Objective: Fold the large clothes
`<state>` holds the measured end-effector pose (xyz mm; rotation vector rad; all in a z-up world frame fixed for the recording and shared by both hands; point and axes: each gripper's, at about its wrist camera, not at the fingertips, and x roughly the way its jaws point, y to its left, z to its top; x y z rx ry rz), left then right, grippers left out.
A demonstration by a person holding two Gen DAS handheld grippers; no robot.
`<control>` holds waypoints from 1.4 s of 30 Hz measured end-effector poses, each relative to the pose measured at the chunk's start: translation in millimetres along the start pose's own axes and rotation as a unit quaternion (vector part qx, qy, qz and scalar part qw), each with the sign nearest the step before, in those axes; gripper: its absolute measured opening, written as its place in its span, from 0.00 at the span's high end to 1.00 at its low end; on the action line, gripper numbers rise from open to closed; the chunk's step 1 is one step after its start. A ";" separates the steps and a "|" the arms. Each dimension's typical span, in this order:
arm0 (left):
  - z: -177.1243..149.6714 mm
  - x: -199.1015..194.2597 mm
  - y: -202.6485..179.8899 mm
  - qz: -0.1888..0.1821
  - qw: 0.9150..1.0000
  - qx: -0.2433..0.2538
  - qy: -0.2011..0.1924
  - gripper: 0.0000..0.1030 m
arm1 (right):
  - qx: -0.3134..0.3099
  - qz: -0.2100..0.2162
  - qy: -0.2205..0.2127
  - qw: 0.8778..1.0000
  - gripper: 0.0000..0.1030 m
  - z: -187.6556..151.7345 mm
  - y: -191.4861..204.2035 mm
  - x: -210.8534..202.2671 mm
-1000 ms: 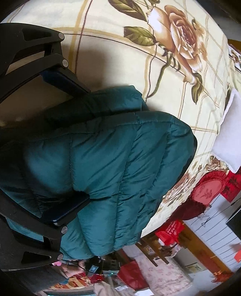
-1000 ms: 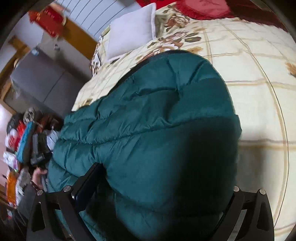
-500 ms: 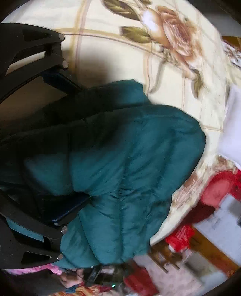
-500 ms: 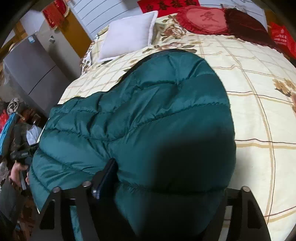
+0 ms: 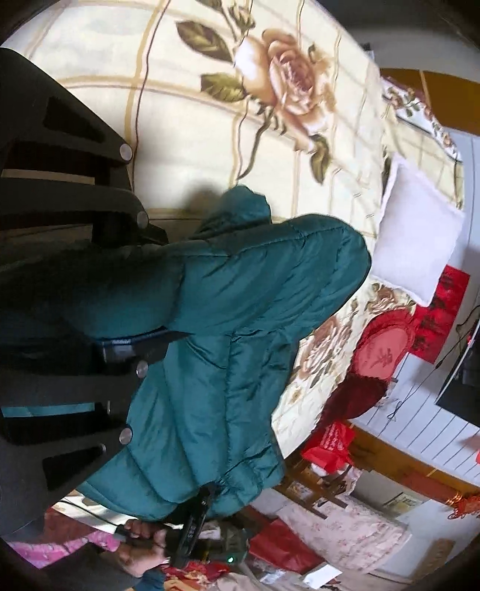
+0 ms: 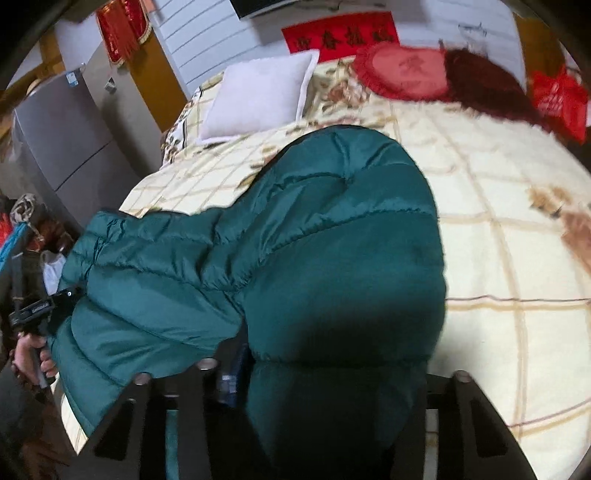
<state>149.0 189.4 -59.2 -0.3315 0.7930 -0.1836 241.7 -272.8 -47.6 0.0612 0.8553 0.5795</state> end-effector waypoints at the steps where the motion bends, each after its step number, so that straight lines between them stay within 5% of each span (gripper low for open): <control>1: 0.6 -5.8 -0.1 -0.001 1.000 -0.004 -0.001 0.72 | -0.002 -0.006 -0.005 1.000 0.64 1.1 3.9 -5.8; 26: -5.4 -166.9 -104.2 -0.060 0.995 0.047 -0.058 0.73 | -0.044 -0.054 -0.066 0.995 0.68 10.5 72.1 -179.5; 32: -19.3 -161.0 -113.6 -0.078 0.995 0.047 -0.051 0.73 | -0.048 -0.050 -0.074 0.995 0.68 -2.0 70.6 -184.4; 42: -15.5 -98.9 -123.4 -0.068 0.997 0.042 -0.015 0.73 | -0.012 -0.056 -0.052 0.997 0.68 -10.3 34.2 -133.0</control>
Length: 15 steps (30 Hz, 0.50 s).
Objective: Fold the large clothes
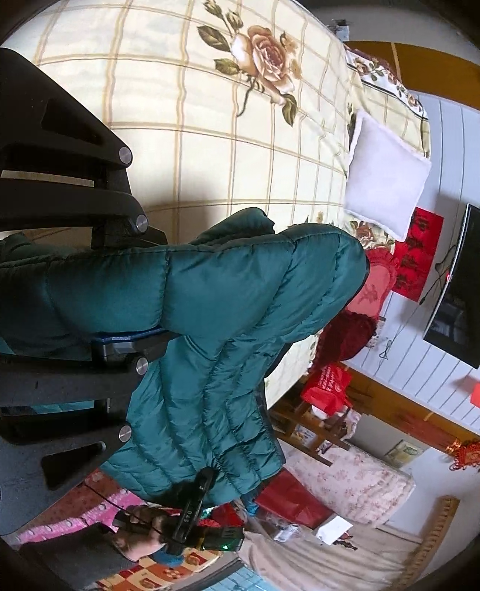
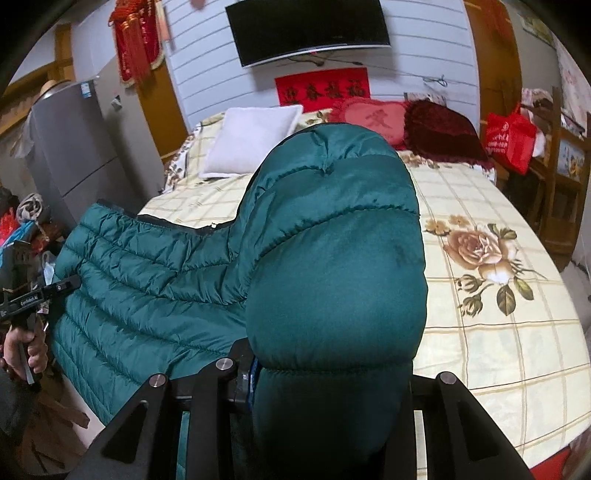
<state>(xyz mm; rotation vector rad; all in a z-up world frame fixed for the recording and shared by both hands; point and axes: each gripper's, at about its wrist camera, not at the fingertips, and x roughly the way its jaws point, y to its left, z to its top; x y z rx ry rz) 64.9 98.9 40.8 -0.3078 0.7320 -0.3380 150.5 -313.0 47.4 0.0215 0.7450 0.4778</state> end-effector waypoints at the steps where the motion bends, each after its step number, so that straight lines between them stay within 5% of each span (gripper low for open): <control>1: 3.3 5.3 -1.4 0.000 1.000 0.000 0.000 0.73 | 0.003 0.000 0.002 1.000 0.68 0.8 -4.9 4.3; 15: 62.2 101.9 36.9 0.025 0.999 -0.023 0.011 0.73 | 0.026 -0.001 0.008 1.000 0.68 63.7 -57.7 89.8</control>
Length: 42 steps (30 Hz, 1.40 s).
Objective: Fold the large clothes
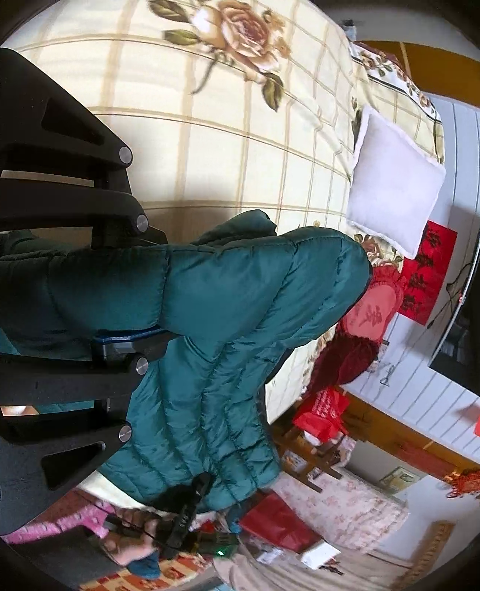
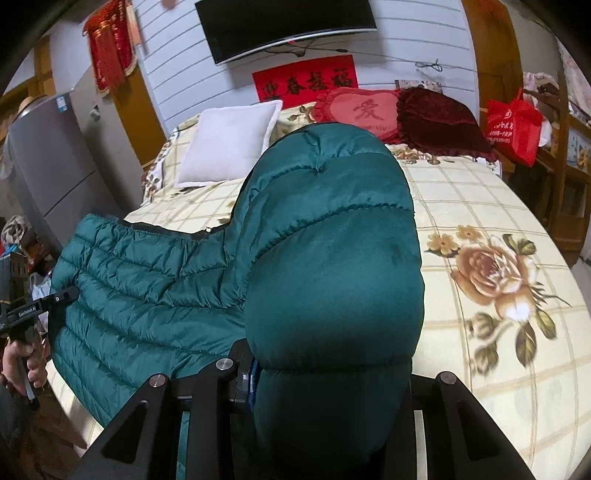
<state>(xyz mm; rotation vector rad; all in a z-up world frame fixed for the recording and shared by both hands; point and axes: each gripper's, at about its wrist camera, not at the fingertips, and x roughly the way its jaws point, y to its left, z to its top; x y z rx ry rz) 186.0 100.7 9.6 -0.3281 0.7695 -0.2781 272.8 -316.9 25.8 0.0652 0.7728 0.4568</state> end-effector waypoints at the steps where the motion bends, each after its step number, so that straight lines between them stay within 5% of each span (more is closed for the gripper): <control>1: 2.0 10.0 3.3 0.003 1.000 -0.003 0.005 0.73 | 0.003 0.001 0.003 1.000 0.68 3.7 -4.3 9.9; 7: 8.7 56.5 15.3 0.044 0.999 0.000 0.018 0.66 | 0.012 -0.008 0.021 1.000 0.67 5.2 -25.1 53.1; 10: 7.2 65.9 27.1 0.046 0.998 -0.031 0.028 0.57 | 0.042 0.000 0.036 0.998 0.54 0.2 -42.1 69.2; 12: 4.6 68.3 34.2 0.049 0.997 -0.044 0.036 0.48 | 0.067 0.009 0.045 0.997 0.46 -4.3 -51.4 74.9; 19: 9.1 50.9 45.1 0.040 0.996 -0.062 0.044 0.44 | 0.132 0.037 0.033 0.990 0.43 -3.1 -64.9 63.3; 27: 9.4 -9.8 32.6 0.059 0.997 -0.044 -0.002 0.44 | 0.214 -0.003 -0.008 0.977 0.40 -3.1 -85.9 0.2; 31: -13.7 -26.5 6.6 0.081 0.997 -0.005 0.003 0.27 | 0.184 -0.026 -0.021 0.982 0.40 -16.9 -65.8 -41.9; 40: -91.9 -58.0 -20.5 0.113 0.993 -0.009 0.027 0.26 | 0.113 -0.080 -0.013 0.990 0.39 -91.0 -4.5 -117.2; 42: -111.1 -59.3 -29.9 0.135 0.990 0.002 0.050 0.19 | 0.080 -0.095 -0.006 0.992 0.39 -104.1 11.8 -125.4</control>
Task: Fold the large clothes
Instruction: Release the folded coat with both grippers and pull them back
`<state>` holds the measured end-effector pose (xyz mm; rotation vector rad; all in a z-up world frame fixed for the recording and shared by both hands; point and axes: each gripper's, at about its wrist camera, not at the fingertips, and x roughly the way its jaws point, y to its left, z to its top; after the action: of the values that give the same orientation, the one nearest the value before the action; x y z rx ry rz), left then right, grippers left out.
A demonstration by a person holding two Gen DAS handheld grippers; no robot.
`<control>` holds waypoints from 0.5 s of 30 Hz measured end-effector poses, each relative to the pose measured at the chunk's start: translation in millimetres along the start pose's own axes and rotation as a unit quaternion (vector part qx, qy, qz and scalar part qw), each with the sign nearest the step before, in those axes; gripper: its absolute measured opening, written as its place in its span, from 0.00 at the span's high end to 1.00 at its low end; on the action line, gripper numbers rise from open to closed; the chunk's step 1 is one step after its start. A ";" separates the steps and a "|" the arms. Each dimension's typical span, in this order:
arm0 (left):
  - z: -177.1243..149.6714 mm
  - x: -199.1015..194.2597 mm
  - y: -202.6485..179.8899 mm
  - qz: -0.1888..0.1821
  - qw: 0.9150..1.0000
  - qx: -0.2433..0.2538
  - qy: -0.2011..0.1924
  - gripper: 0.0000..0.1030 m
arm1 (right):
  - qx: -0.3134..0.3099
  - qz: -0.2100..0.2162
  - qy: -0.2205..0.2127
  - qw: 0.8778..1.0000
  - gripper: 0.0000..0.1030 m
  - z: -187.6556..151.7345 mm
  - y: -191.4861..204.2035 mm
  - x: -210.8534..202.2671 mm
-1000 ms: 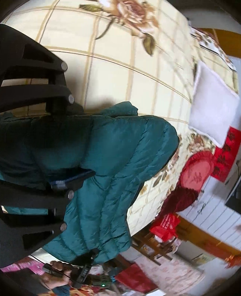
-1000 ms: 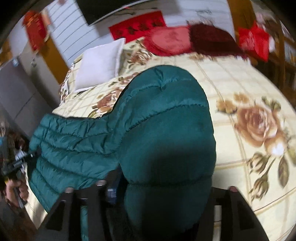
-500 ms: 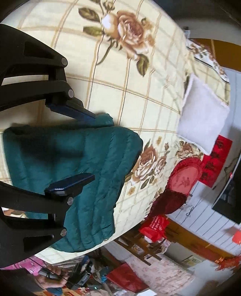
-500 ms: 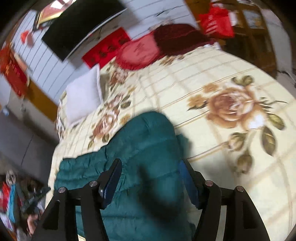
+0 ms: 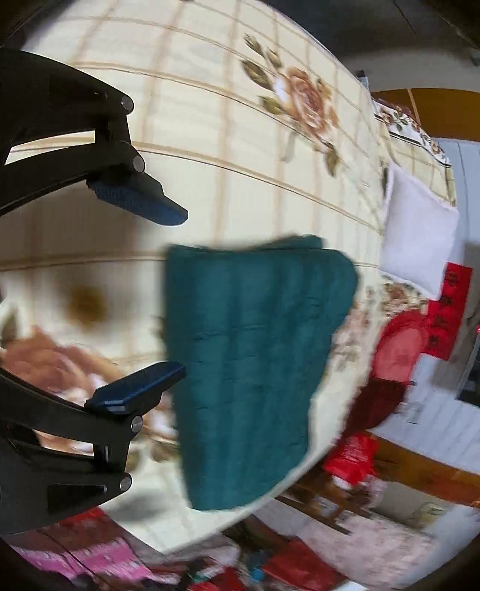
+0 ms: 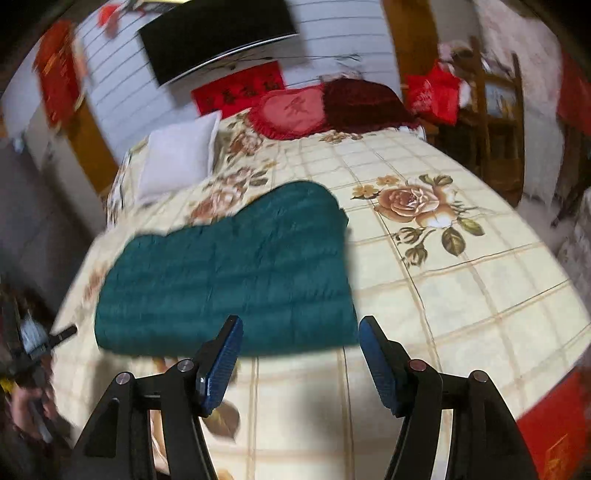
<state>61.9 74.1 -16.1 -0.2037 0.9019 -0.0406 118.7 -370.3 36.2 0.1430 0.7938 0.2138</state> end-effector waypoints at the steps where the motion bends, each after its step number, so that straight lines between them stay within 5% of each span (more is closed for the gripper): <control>1: -10.0 -1.6 -4.3 0.007 1.000 0.006 0.006 0.18 | -0.018 -0.017 0.002 1.000 0.39 -9.0 6.2 -5.8; 7: -46.9 -36.0 -41.6 0.038 0.998 0.052 -0.024 0.18 | -0.038 -0.053 0.004 0.998 0.39 -57.0 28.5 -44.0; 15: -57.4 -84.3 -87.2 0.072 0.992 0.072 -0.074 0.18 | -0.016 -0.047 -0.020 0.999 0.38 -95.3 35.1 -89.4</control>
<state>-30.9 -10.4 31.5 -0.0056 0.7594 0.0425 -15.6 -353.6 39.1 0.0795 0.7553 0.1348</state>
